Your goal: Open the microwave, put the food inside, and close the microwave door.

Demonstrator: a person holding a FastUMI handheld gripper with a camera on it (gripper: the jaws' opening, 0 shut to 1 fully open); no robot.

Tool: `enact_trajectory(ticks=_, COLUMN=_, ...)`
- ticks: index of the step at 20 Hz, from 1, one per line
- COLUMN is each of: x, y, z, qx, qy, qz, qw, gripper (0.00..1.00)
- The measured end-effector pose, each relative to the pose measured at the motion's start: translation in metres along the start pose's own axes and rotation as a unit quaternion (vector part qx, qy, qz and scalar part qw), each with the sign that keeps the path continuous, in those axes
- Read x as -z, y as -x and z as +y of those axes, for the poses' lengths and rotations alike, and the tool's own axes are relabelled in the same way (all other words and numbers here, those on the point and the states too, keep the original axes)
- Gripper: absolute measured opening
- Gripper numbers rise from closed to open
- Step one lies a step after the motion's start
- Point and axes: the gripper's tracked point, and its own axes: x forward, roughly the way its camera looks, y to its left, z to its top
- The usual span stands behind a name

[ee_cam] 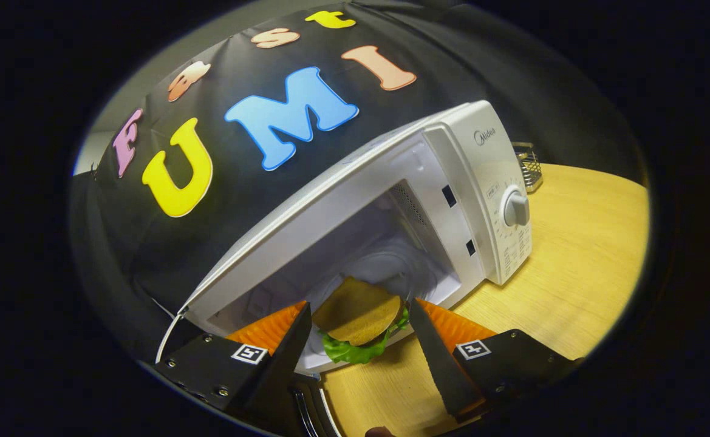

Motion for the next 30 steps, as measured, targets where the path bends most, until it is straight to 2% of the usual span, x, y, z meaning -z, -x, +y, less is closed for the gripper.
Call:
enact_trajectory(ticks=3, x=-0.017, y=0.037, z=0.012, qx=-0.019, qy=0.028, qz=-0.014, qw=0.999, gripper=0.97)
enact_trajectory(ticks=6, x=-0.028, y=0.076, z=0.026, qx=-0.038, qy=0.082, qz=-0.022, qw=0.996, gripper=0.97)
enact_trajectory(ticks=15, x=-0.042, y=0.184, z=0.088, qx=-0.123, qy=0.194, qz=-0.055, qw=0.972, gripper=0.97)
enact_trajectory(ticks=23, x=-0.006, y=0.257, z=0.161, qx=-0.234, qy=0.239, qz=-0.05, qw=0.941, gripper=0.97)
enact_trajectory(ticks=30, x=0.055, y=0.298, z=0.216, qx=-0.331, qy=0.255, qz=-0.009, qw=0.909, gripper=0.97)
